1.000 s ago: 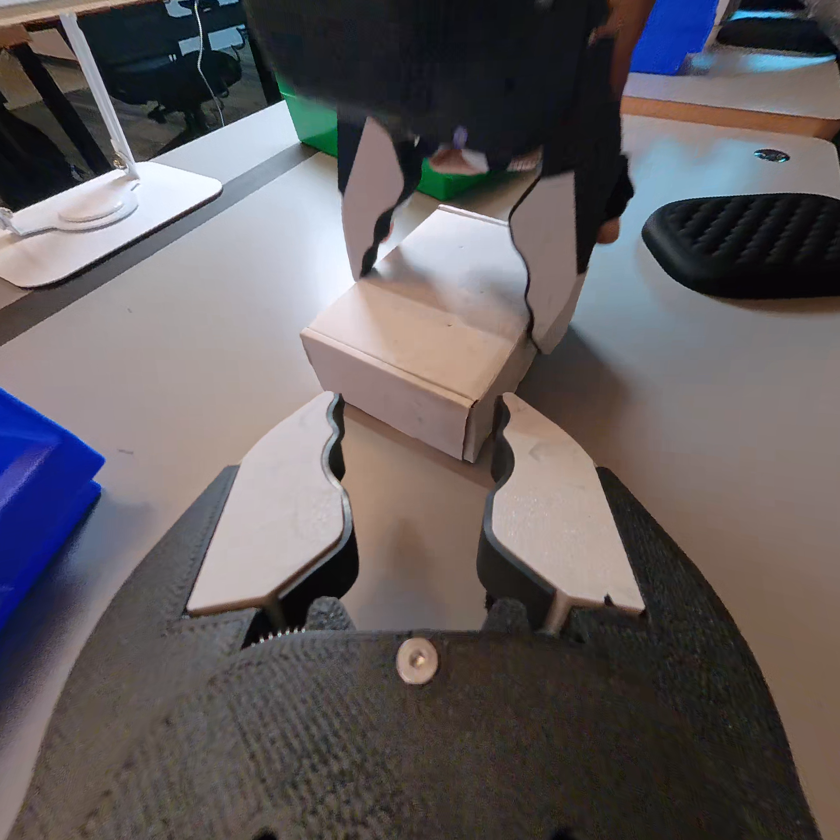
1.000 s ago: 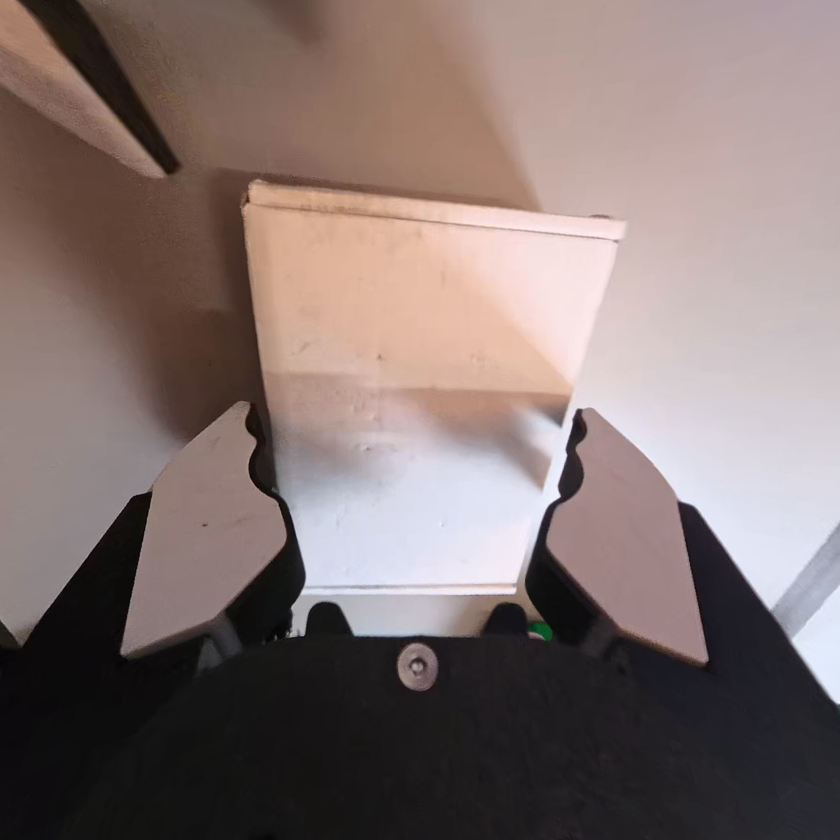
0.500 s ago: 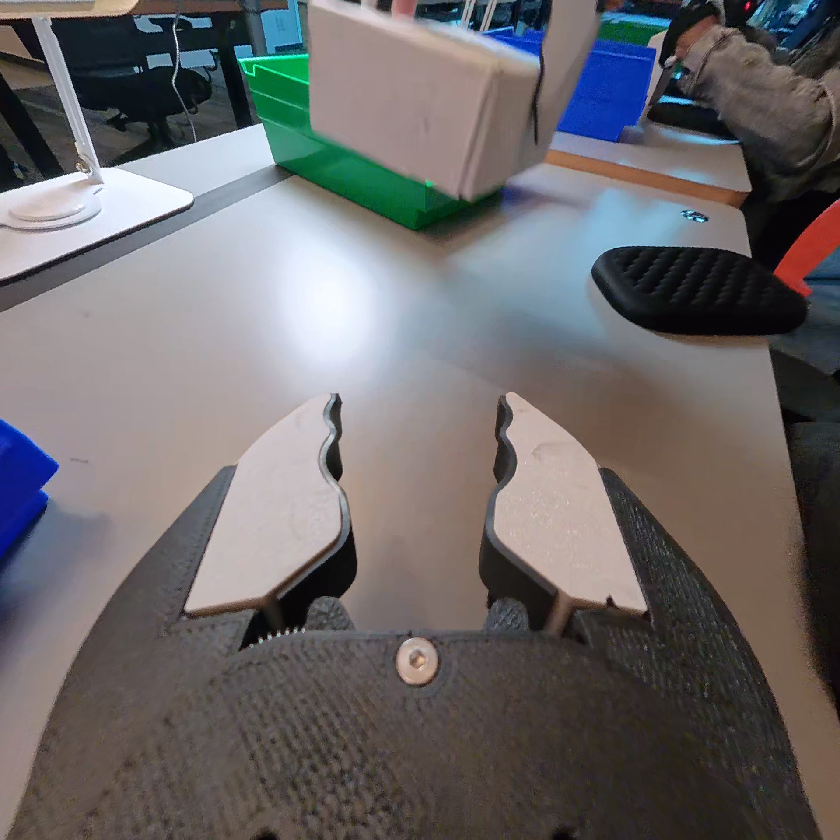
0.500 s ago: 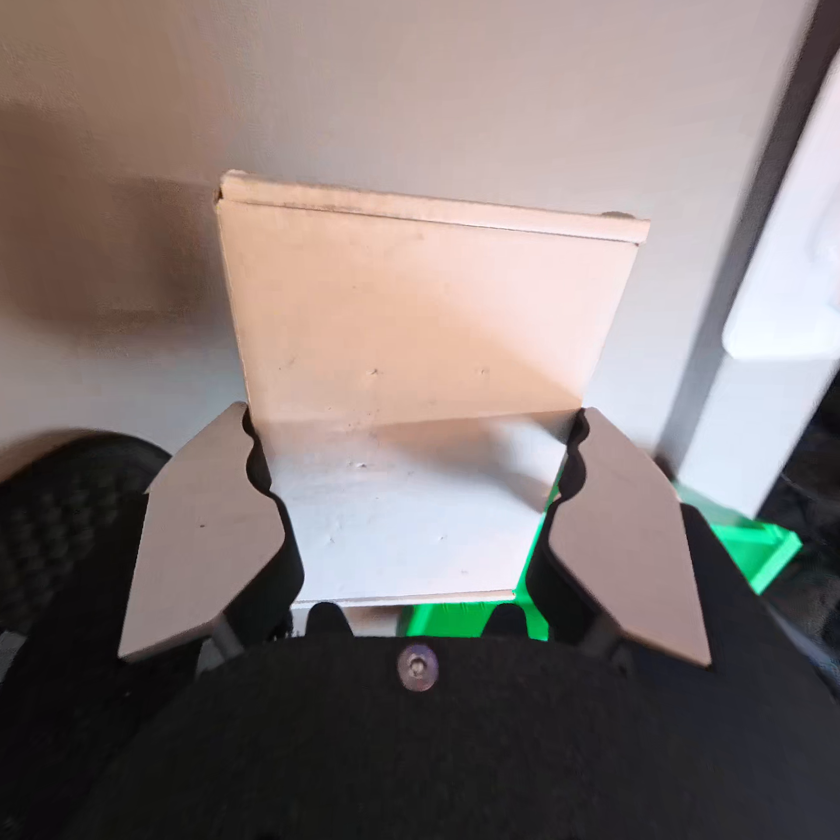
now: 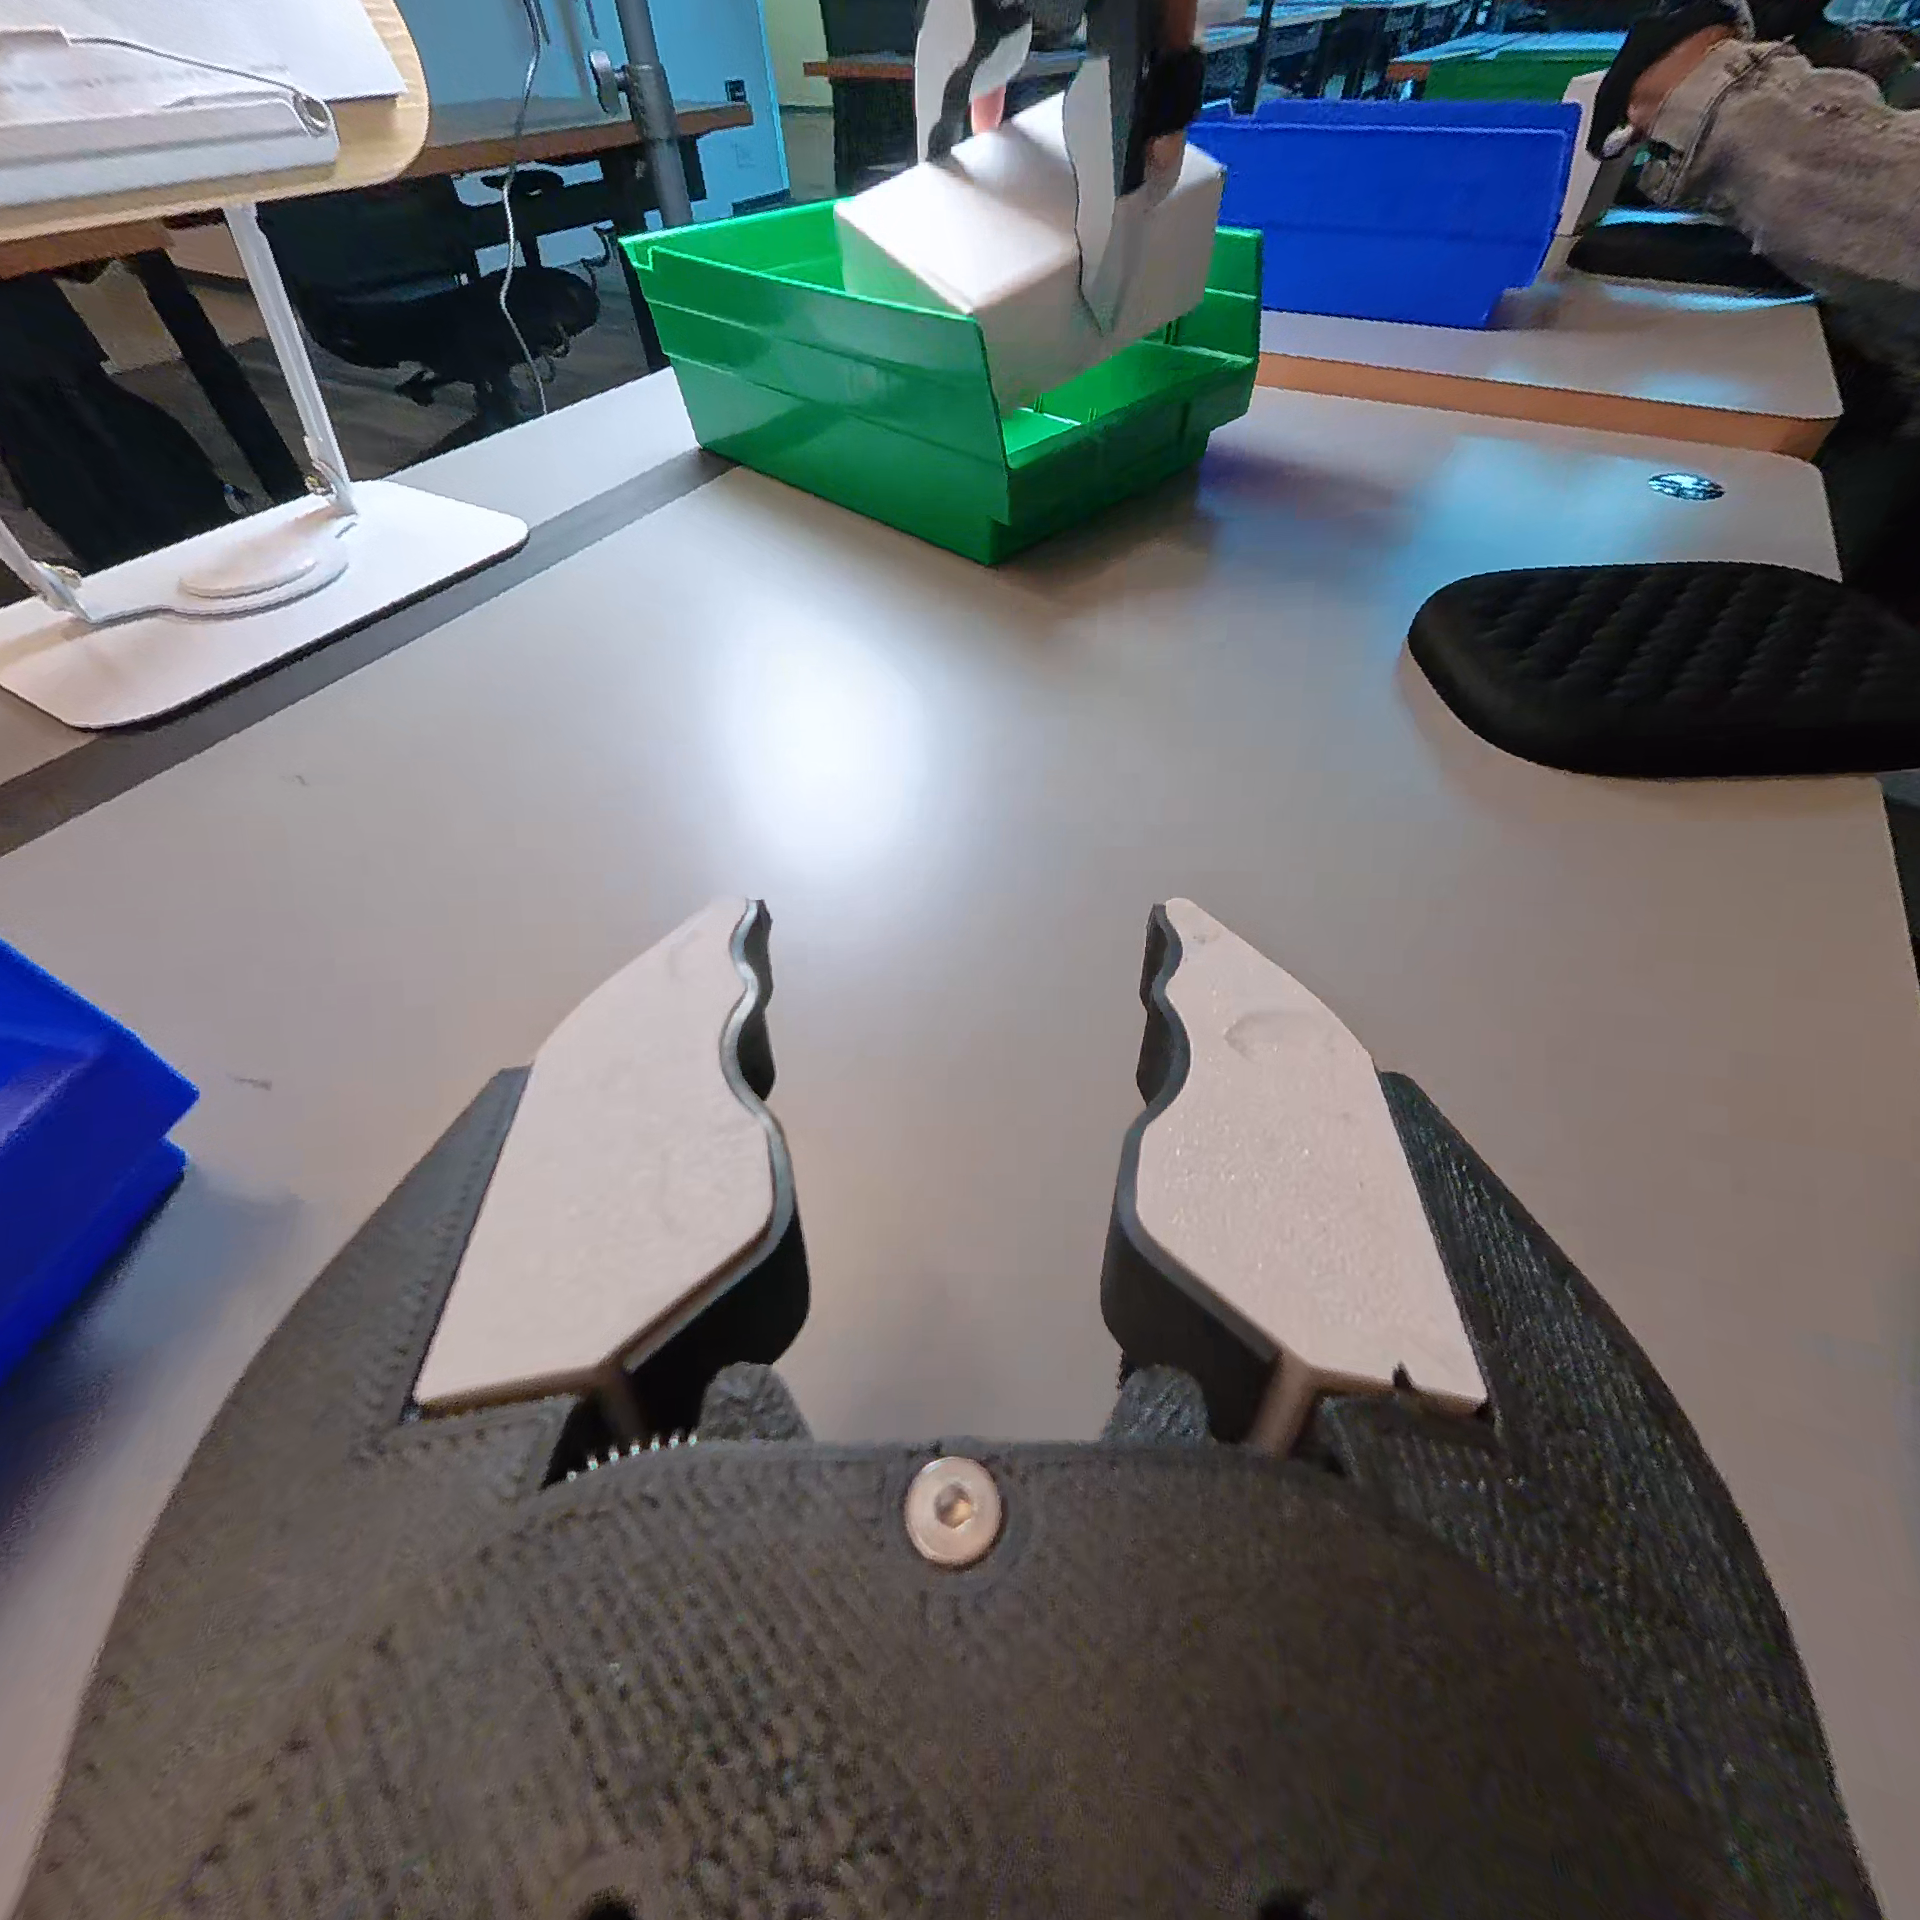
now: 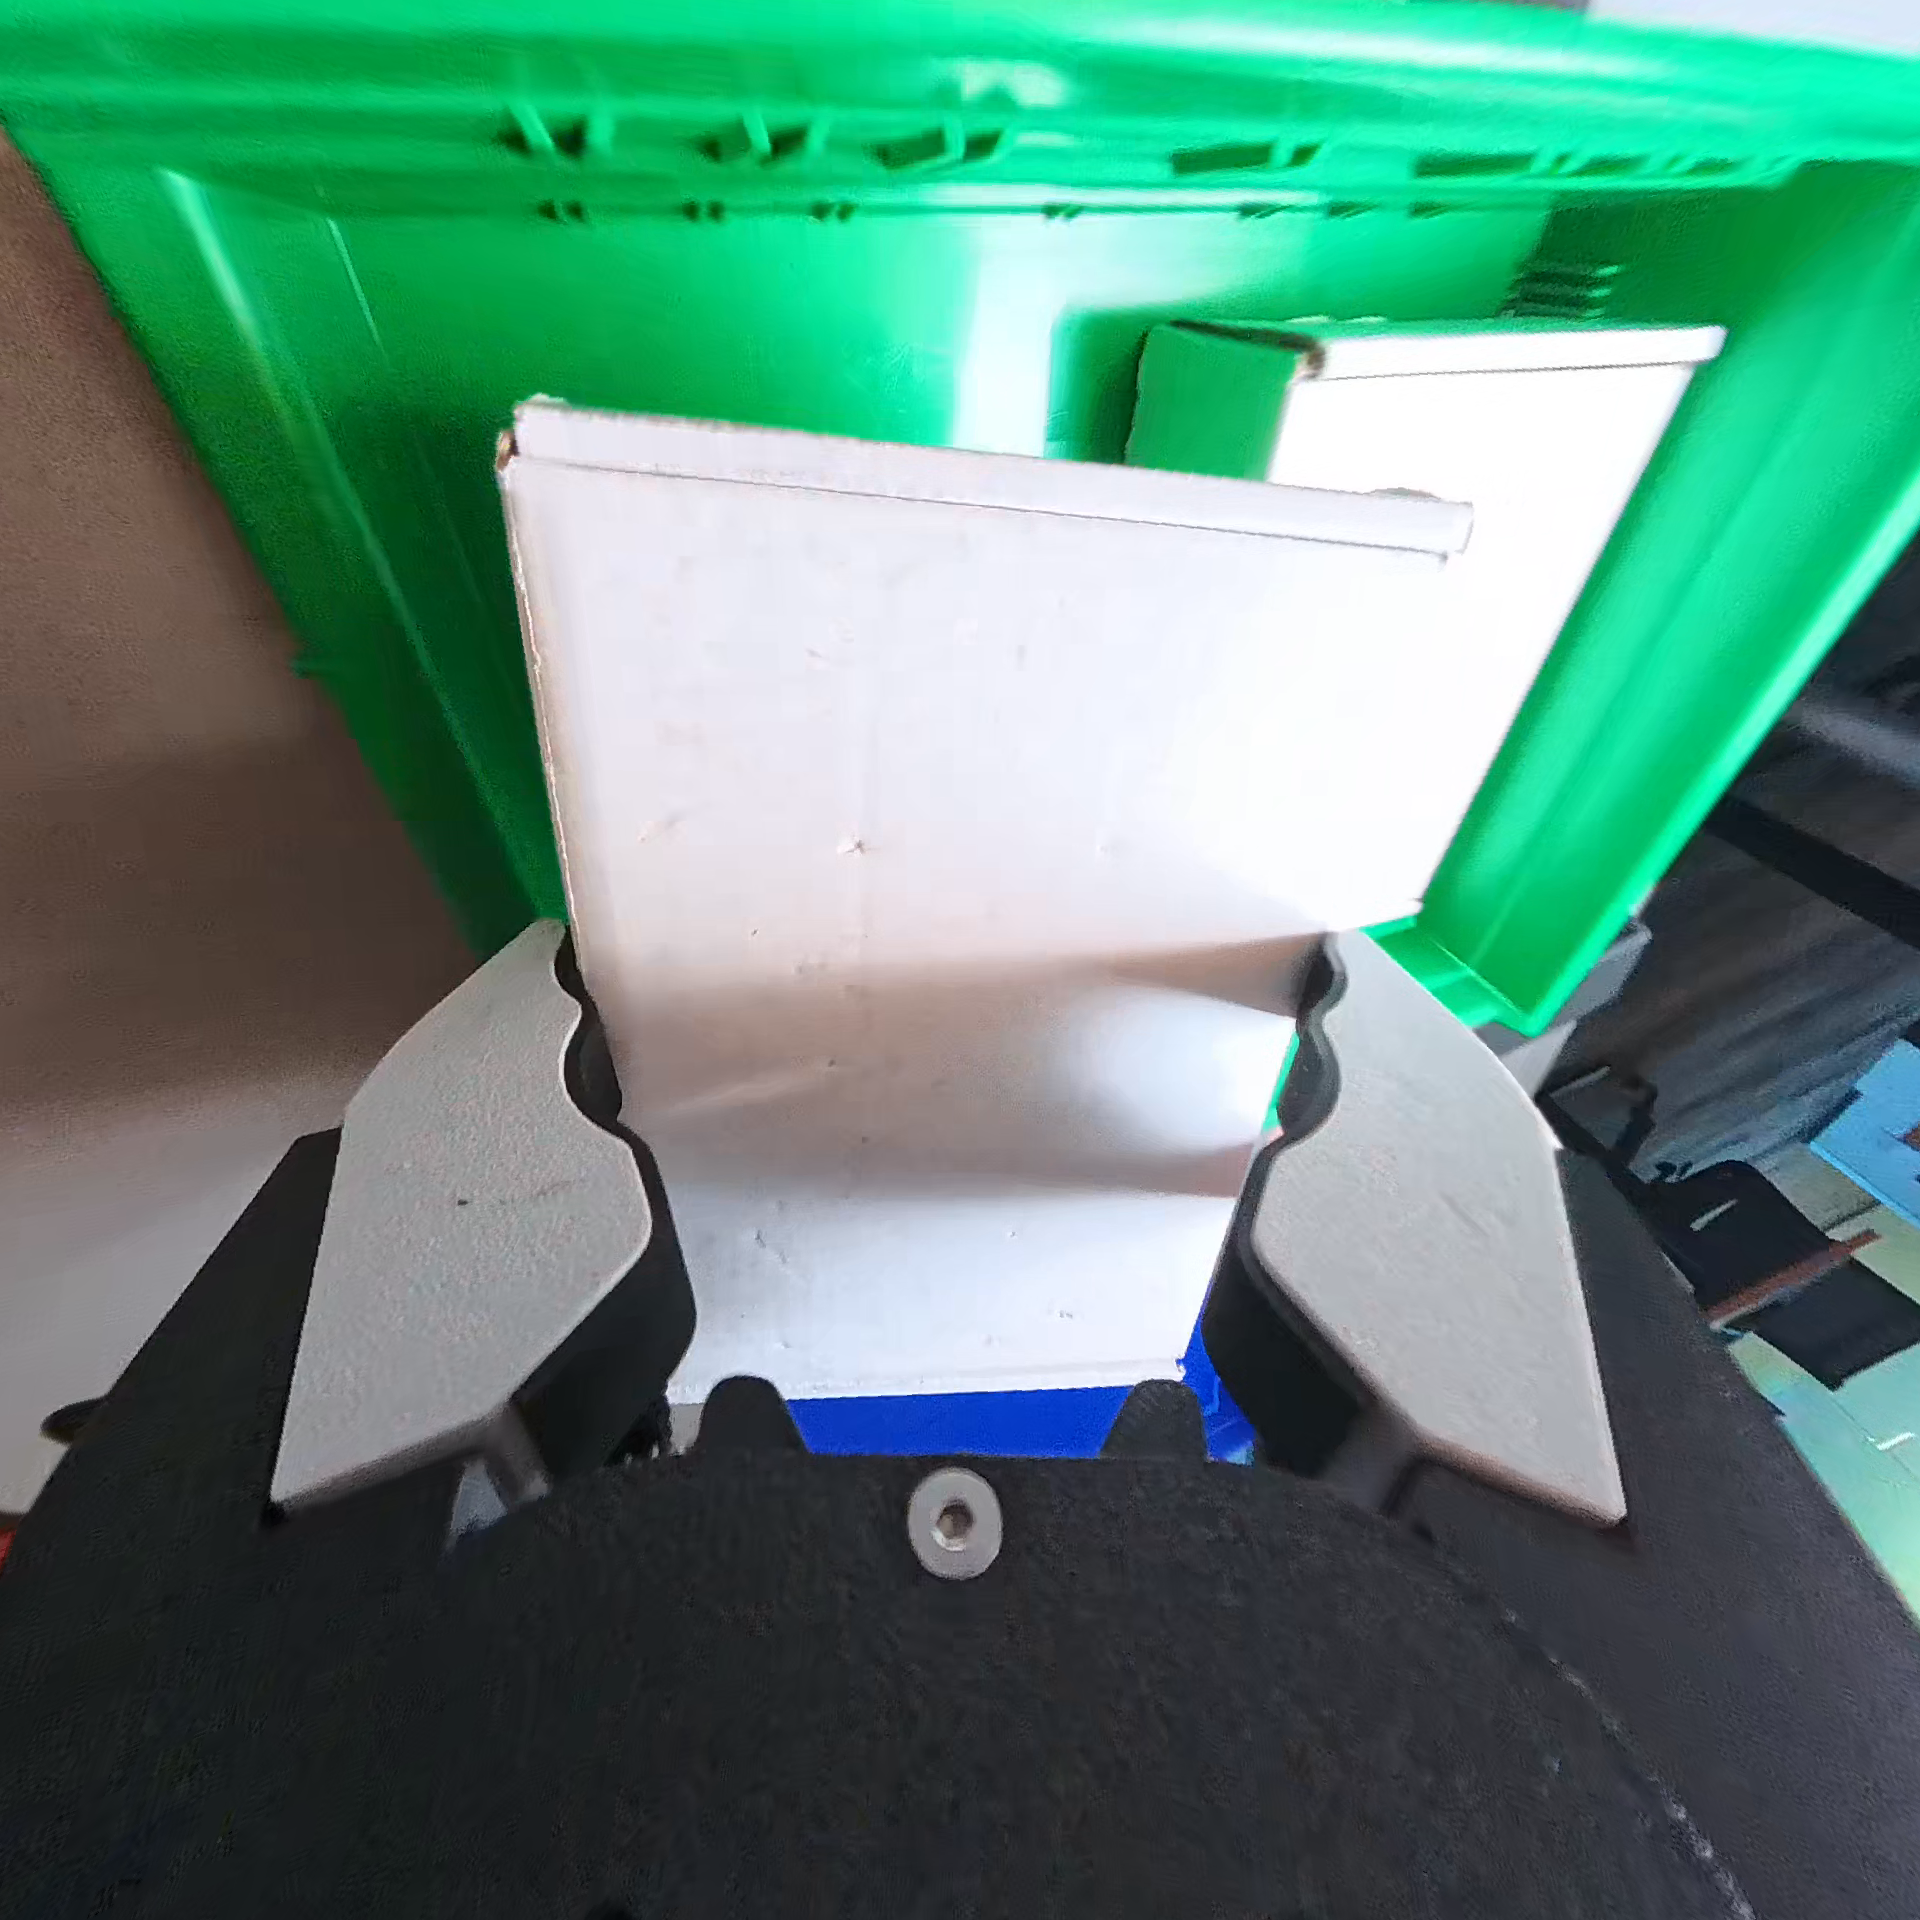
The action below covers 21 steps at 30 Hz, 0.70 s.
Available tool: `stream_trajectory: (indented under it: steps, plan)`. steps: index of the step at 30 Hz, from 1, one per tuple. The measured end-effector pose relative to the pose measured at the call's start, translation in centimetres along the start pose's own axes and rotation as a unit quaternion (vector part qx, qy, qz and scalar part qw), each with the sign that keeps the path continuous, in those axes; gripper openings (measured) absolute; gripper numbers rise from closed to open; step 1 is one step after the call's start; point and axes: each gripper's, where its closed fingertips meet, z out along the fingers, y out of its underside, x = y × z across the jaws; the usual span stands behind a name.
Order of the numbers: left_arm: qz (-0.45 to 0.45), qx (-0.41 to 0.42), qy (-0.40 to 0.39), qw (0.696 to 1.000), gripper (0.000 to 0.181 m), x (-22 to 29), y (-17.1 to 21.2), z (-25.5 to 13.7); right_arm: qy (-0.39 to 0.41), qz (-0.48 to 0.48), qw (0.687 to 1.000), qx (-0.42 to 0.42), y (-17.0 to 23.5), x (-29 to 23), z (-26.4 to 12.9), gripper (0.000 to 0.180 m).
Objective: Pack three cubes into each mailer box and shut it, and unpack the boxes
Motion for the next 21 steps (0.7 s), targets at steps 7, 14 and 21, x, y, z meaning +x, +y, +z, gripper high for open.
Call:
stream_trajectory:
  steps: [7,14,21]
  plan:
    - [-0.02,-0.009,-0.001,1.0,0.068,-0.5,0.8,0.6,-0.028,-0.046,0.999,-0.003,-1.7,-1.3,4.9,0.126]
    - [-0.009,-0.012,-0.013,1.0,0.068,-0.9,1.0,0.7,-0.016,-0.047,0.999,-0.005,-1.7,-0.8,5.8,0.119]
    - [0.0,-0.004,-0.056,0.998,0.067,-3.2,0.2,-0.6,-0.001,0.009,0.994,0.108,-2.9,-1.4,0.0,0.093]
